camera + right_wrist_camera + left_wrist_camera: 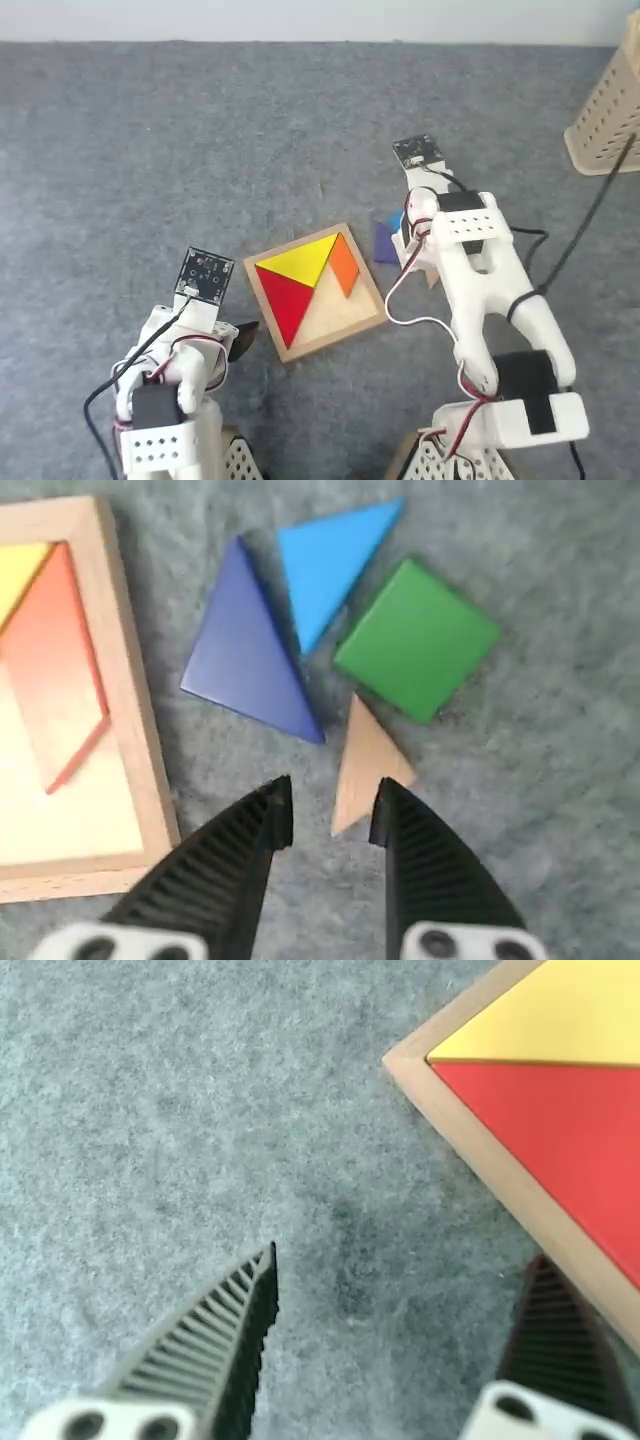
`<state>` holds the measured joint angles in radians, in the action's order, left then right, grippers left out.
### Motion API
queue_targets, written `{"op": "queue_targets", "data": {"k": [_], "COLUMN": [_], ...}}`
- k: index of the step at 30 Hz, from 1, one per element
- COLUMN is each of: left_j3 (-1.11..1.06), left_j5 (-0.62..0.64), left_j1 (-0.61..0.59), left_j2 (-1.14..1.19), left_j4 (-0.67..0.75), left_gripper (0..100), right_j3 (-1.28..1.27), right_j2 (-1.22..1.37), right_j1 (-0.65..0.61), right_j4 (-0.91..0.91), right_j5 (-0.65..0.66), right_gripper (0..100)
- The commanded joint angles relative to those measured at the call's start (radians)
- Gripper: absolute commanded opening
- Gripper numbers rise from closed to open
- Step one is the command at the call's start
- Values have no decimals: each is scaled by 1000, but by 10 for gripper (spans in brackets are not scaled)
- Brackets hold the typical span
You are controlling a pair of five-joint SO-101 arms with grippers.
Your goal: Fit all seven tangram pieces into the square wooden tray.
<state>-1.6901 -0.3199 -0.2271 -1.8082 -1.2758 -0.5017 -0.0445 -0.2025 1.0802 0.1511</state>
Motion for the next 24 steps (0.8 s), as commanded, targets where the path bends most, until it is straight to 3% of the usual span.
{"op": "queue_targets", "data": {"k": [1,6,15,24], "left_j3": [5,5,5,5], "left_j5": [-5,-5,-5,-5], "left_j1": [5,5,5,5], "left_j2": [-14,-14,-14,-14], "left_j4": [0,0,0,0], "left_gripper": [353,353,353,353], "right_j3": [8,-3,-64,-71], "right_j2": [-13,-12,-12,1], "right_j1": [51,91,38,36], "right_j4": [-12,-15,-79,-101], "right_j5": [15,77,124,146], "right_gripper": [139,141,146,254]}}
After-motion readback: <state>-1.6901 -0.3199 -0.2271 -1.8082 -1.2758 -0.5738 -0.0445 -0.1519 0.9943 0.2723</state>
